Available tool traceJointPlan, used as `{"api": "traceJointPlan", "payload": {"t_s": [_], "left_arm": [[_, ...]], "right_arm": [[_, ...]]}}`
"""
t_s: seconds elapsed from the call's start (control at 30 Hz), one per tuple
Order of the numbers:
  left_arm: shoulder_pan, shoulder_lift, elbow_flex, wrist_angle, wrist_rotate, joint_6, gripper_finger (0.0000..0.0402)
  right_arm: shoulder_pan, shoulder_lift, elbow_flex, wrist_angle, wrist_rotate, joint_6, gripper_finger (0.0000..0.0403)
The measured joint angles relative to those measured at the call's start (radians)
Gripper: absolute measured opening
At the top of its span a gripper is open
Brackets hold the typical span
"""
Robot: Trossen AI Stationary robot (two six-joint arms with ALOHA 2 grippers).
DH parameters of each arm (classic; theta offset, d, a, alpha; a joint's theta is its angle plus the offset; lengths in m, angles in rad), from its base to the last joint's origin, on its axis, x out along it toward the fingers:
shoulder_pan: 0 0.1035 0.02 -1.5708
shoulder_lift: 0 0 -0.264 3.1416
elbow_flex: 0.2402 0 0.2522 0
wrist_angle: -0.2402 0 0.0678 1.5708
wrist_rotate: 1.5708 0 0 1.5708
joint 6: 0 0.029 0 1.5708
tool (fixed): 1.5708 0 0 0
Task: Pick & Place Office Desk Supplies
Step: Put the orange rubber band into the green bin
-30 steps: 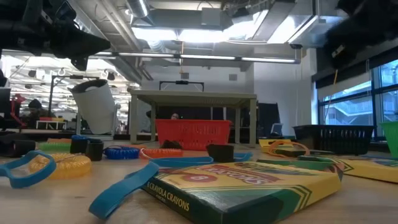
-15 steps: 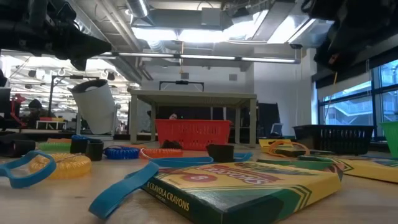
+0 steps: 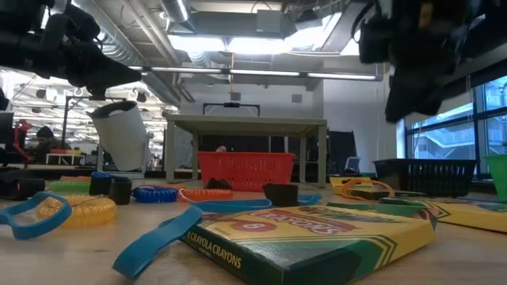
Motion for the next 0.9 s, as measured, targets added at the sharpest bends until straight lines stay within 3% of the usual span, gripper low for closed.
{"api": "traceJointPlan", "payload": {"t_s": [0.37, 0.9], "left_arm": [[0.000, 0.000, 0.000, 0.000, 0.004, 0.004, 0.0004], [0.000, 0.000, 0.000, -0.004, 0.005, 0.016, 0.0004]], "right_arm": [[-0.015, 0.180, 0.098, -0.033, 0.055, 0.075, 0.0075], [-0.068, 0.277, 0.101, -0.044, 0.083, 0.110, 0.0075]]}}
